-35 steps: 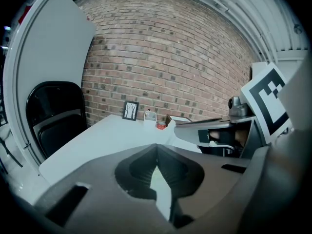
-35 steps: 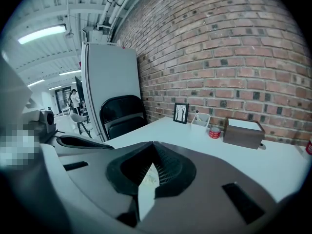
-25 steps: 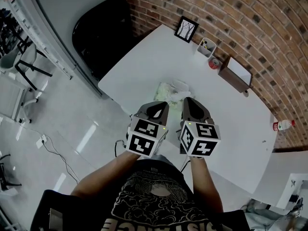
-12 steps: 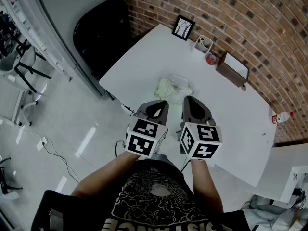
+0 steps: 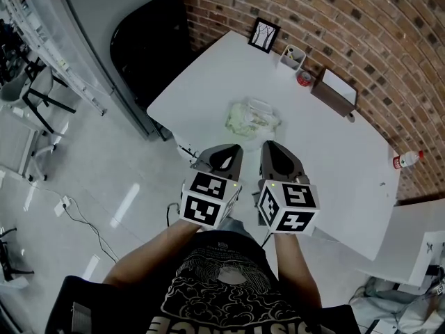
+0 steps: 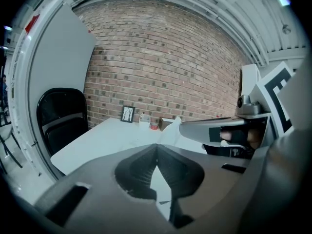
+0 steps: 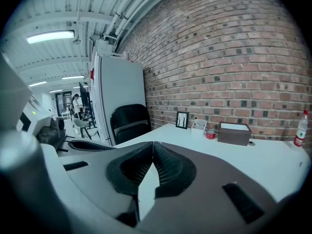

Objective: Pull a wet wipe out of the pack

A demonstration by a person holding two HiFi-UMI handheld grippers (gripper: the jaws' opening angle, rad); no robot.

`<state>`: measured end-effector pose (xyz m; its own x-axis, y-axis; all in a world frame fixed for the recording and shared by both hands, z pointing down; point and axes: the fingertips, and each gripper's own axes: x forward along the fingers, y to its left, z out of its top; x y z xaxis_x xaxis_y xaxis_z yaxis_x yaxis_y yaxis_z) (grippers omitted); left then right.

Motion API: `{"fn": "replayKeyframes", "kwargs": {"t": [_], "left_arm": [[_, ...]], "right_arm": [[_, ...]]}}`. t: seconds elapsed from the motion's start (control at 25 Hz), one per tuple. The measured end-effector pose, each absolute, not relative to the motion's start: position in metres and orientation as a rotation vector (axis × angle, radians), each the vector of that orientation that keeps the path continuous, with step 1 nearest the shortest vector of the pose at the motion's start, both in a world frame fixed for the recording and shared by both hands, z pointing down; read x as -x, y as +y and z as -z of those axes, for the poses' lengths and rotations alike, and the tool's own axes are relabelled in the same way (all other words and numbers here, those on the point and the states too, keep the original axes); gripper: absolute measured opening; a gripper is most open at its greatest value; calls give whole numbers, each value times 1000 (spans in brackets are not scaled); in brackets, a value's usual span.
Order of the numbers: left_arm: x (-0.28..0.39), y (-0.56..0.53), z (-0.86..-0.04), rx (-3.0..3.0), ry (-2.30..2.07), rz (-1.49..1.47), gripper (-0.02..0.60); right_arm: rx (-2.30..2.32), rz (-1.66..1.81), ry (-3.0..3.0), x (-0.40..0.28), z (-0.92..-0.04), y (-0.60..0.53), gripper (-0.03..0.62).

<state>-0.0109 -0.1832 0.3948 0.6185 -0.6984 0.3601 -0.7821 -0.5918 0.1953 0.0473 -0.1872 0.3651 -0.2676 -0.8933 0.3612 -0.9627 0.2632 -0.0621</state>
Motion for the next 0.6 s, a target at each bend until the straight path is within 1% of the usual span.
{"fn": "replayKeyframes", "kwargs": {"t": [0.6], "left_arm": [[7, -155, -396, -2526, -1162, -346, 12]], "right_arm": [[-1719, -424, -2263, -42, -376, -148, 17]]}}
